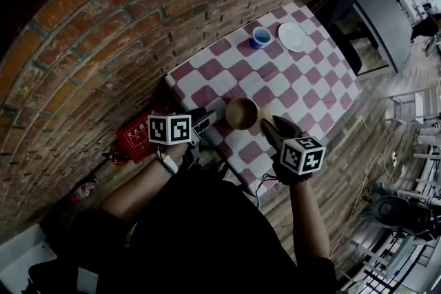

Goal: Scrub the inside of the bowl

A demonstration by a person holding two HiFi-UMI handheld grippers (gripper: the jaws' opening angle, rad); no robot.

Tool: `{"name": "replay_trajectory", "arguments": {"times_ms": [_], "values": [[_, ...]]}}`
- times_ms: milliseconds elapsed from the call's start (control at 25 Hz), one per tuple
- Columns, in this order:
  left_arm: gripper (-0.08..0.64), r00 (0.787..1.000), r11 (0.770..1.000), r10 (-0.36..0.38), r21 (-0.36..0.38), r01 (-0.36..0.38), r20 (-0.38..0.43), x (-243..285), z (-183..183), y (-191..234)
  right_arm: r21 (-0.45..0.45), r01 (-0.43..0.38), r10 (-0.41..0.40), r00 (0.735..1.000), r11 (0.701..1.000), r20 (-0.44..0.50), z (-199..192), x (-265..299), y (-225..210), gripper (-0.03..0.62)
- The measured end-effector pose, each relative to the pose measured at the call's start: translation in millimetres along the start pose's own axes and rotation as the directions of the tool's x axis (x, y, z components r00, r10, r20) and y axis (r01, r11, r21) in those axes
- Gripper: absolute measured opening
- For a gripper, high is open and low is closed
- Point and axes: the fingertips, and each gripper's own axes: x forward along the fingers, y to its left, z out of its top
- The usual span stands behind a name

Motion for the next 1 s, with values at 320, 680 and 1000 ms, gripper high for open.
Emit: {"name": "replay_trajectory", "arguments": {"times_ms": [320, 680, 1000], "values": [[0.07, 0.99, 0.934, -0.121, 0.347, 0.09, 0.069, -35.0, 40.1, -77.0, 0.213, -0.079, 0.021, 0.964, 0.974, 0.263, 11.1, -49.0, 17.1, 0.155], [0.038, 0.973, 0.747, -0.22, 0.654, 0.122, 0.07, -55.1, 42.0, -164.0, 0.103, -0.149, 0.083, 0.876, 0.983, 0.475, 45.3, -92.6, 66.3, 0.155], [0.038, 0.978, 0.736, -0.196, 0.67, 0.099, 0.071, -55.1, 37.2, -167.8, 0.029, -0.114, 0.084, 0.862, 0.993, 0.5, 54.6, -108.7, 72.4, 0.154]]}}
